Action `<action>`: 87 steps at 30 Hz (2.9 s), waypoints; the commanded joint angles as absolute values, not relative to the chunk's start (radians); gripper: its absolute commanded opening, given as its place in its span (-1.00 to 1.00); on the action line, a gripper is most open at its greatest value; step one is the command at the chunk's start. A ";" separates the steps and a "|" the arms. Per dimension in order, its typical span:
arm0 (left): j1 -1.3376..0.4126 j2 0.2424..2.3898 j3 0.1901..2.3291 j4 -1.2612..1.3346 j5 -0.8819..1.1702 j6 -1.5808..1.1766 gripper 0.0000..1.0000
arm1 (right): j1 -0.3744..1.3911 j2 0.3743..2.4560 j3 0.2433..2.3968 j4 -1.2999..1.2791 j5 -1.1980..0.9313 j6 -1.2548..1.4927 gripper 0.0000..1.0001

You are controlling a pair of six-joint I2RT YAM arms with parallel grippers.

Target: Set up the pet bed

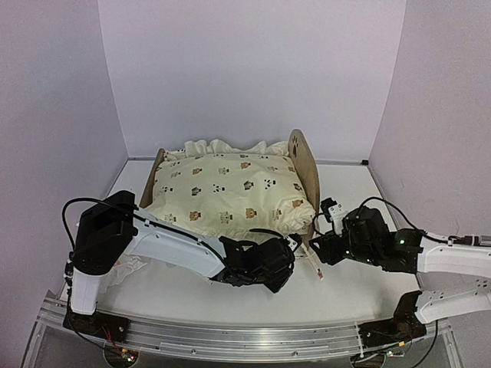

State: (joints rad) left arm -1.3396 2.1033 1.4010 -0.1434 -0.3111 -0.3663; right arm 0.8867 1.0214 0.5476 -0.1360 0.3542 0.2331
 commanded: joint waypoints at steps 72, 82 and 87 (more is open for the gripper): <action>-1.215 2.240 1.643 0.177 -0.106 -0.293 -1.00 | 0.863 0.910 0.606 -0.272 0.608 0.300 -0.74; -1.214 2.254 1.652 0.189 -0.098 -0.280 -1.00 | 0.541 1.062 0.632 -0.328 0.080 0.320 -0.28; -1.214 2.258 1.654 0.183 -0.099 -0.276 -1.00 | 0.523 1.130 0.636 -0.323 -0.055 0.283 -0.14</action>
